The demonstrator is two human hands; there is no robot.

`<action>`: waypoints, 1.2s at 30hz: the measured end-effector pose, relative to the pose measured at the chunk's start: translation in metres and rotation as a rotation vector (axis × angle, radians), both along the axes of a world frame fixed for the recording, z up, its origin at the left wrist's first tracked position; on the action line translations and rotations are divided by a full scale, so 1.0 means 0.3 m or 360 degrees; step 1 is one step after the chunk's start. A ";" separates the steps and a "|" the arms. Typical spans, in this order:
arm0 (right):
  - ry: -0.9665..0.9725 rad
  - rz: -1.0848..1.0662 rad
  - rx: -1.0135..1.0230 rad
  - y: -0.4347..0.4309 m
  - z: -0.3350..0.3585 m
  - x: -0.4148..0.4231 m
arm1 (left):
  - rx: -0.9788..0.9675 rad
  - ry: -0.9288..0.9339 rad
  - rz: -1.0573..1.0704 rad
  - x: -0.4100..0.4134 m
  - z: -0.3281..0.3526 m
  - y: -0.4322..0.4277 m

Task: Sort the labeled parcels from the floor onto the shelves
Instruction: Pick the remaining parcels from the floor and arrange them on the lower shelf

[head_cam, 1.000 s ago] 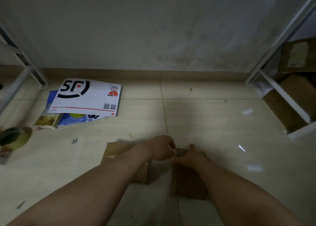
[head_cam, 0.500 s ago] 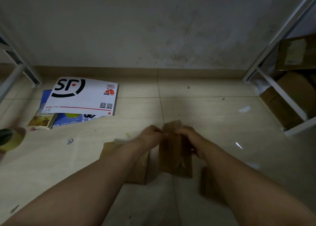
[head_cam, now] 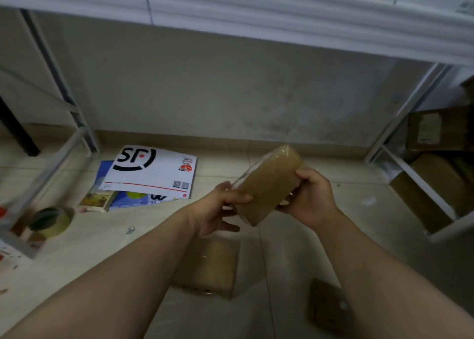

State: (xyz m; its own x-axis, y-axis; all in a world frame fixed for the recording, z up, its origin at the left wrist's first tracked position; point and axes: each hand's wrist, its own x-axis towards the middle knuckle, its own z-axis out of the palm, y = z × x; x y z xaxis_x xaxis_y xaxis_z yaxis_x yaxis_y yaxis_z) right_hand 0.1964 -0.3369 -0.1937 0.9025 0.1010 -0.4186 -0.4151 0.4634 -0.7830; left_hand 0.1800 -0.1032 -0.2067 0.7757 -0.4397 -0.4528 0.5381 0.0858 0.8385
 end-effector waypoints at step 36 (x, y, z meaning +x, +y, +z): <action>-0.0711 0.0521 -0.0666 0.181 0.286 -0.023 | 0.0332 -0.0540 -0.0218 -0.084 0.229 0.265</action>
